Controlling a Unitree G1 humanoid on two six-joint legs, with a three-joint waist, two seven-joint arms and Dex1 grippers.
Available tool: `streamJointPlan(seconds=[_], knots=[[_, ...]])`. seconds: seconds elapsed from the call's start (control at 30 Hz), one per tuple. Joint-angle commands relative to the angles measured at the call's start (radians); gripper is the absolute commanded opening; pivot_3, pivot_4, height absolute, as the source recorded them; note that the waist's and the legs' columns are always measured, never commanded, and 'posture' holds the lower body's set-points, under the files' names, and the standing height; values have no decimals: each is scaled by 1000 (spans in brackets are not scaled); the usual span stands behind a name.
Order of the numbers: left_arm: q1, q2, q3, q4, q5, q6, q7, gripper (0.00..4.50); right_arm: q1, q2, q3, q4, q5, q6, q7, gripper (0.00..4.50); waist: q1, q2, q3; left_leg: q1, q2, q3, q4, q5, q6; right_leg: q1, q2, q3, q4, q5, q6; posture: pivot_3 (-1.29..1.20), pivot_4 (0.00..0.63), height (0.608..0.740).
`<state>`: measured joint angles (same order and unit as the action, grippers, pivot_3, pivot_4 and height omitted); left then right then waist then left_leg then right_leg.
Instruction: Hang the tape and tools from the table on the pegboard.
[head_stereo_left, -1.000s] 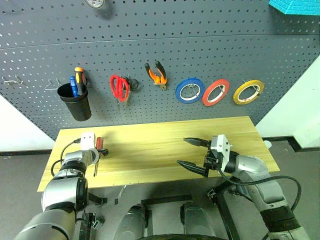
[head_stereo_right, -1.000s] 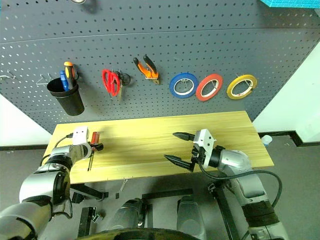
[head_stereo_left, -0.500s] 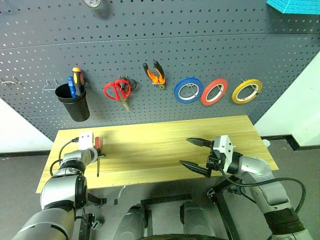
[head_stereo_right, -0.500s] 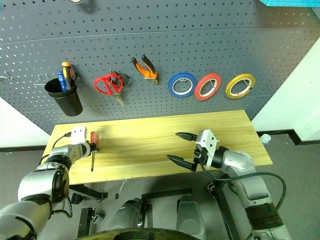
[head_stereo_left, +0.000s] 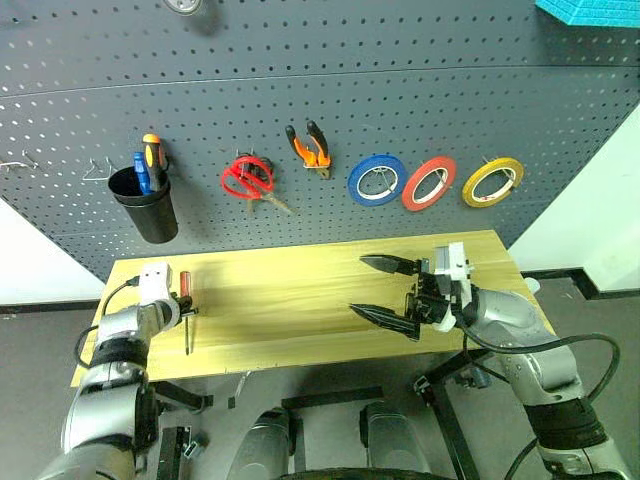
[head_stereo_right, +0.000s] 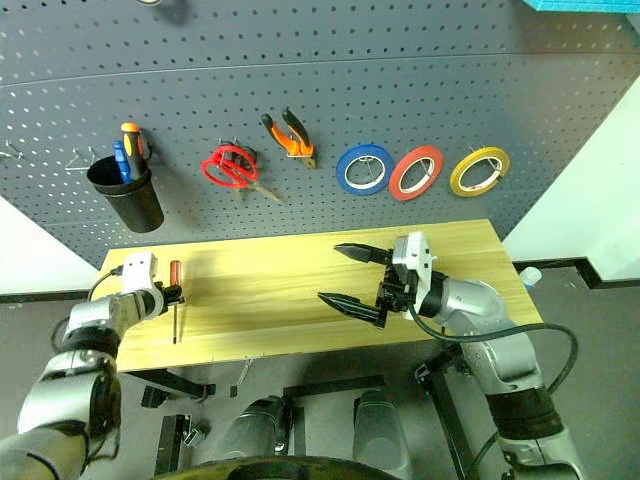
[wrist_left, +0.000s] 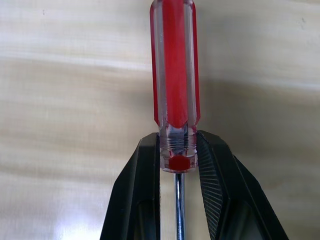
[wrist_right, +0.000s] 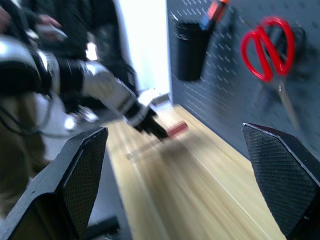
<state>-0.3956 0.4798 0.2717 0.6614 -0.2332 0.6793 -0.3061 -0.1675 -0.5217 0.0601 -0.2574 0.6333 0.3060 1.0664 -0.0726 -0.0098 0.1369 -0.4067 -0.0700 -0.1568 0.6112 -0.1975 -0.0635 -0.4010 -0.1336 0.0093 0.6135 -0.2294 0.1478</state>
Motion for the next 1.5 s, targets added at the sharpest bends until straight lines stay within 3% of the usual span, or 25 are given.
streamJointPlan(seconds=[0.03,0.2,0.3,0.4,0.57,0.77,1.0,1.2,1.47,1.5], knots=[[168,12,41,-419,-78,162,-12,700,-67,-1,-10,-30,62,44,37,4500,1,0,0,-1,0,1,-1,0,0,-2,0,1,0,0,0,-84,103,740],[405,7,30,-794,-116,20,-130,700,-125,23,9,-4,72,53,74,4500,27,1,0,-2,0,0,0,-1,-2,-4,1,1,0,-1,-6,-61,98,740],[480,-38,117,-941,-231,-144,-244,700,-149,49,21,22,54,36,86,4500,33,1,0,-3,1,3,0,-1,-2,-4,-1,2,-2,-1,-8,-53,97,740],[480,-60,176,-1004,-342,-176,-291,700,-161,62,24,40,40,28,95,4500,36,1,0,-6,12,12,0,-2,-2,-4,0,-2,-5,0,-10,-40,90,740],[333,-53,273,-1105,-556,-199,-276,700,-170,76,28,68,16,2,107,4500,35,1,0,-7,14,18,0,-1,-2,-4,1,-4,-5,0,-10,-33,78,740],[67,14,330,-976,-516,-358,-225,700,-205,135,-17,87,42,-24,69,4500,30,1,0,-5,15,19,0,1,1,-4,4,-2,-3,1,-10,-40,64,740],[-155,92,246,-675,-269,-659,-237,700,-204,163,-26,72,50,-15,48,4500,31,0,-1,-1,17,22,1,1,1,-2,8,1,-2,1,-10,-47,54,740],[-263,98,210,-410,-194,-854,-280,700,-189,164,-22,66,39,-23,32,4500,29,-1,-2,-1,17,23,2,1,1,-2,8,3,-2,3,-7,-66,47,740],[-291,97,173,-148,-146,-987,-308,700,-155,149,-34,54,29,-39,11,4500,25,-1,-2,-1,19,23,2,1,1,-2,10,3,-1,6,-9,-88,44,740],[-288,96,171,-130,-144,-989,-305,1050,-152,147,-34,54,27,-41,9,4500,25,-1,-2,-1,19,23,2,2,1,-2,10,3,0,6,-9,-89,44,740]])
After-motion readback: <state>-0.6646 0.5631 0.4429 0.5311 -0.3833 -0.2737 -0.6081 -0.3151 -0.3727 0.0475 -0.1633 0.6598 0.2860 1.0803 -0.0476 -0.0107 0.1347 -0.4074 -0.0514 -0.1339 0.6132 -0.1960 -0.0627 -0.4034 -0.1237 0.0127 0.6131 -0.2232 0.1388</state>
